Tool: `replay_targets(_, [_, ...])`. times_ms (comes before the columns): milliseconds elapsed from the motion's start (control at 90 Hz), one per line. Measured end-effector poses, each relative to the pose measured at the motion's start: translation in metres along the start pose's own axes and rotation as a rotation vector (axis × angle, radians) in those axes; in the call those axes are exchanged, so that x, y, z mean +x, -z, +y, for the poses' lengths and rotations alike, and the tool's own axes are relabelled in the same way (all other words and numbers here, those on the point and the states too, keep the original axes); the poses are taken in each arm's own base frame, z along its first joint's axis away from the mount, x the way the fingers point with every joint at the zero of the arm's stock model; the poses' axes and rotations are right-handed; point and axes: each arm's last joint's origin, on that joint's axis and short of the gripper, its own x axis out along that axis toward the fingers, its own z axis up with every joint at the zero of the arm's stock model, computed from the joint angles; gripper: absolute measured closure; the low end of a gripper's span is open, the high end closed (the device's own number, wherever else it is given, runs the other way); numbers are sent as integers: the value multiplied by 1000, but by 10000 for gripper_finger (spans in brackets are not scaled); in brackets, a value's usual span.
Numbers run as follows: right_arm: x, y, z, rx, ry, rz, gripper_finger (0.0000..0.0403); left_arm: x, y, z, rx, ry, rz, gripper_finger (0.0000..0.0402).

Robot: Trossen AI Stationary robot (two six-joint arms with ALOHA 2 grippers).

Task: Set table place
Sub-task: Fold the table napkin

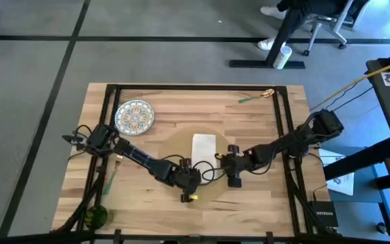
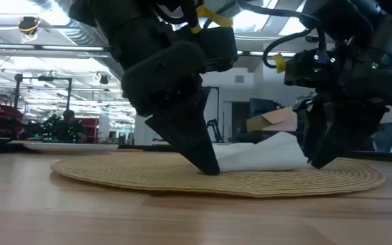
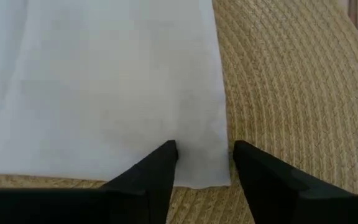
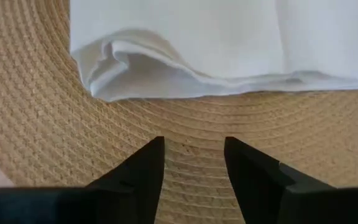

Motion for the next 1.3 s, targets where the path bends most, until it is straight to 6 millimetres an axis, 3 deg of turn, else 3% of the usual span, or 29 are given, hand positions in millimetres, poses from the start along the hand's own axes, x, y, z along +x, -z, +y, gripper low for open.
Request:
replay_targets(167, [0,0,0,10,0,1,248,1,-1,4,-4,-22,-2,374])
replay_targets(222, [0,0,0,10,0,1,248,1,-1,4,-3,-24,-2,390])
replay_targets(467, [1,2,0,15,1,4,248,-7,-3,3,1,-24,-5,400])
replay_targets(700, [4,14,-4,68,4,14,248,-34,-23,-4,39,-74,-36,401])
replay_targets(900, [7,19,-5,88,-9,9,248,-47,-26,-9,65,-126,21,401])
replay_targets(1300, [7,20,-5,88,-15,19,248,-62,5,-11,39,-285,227,401])
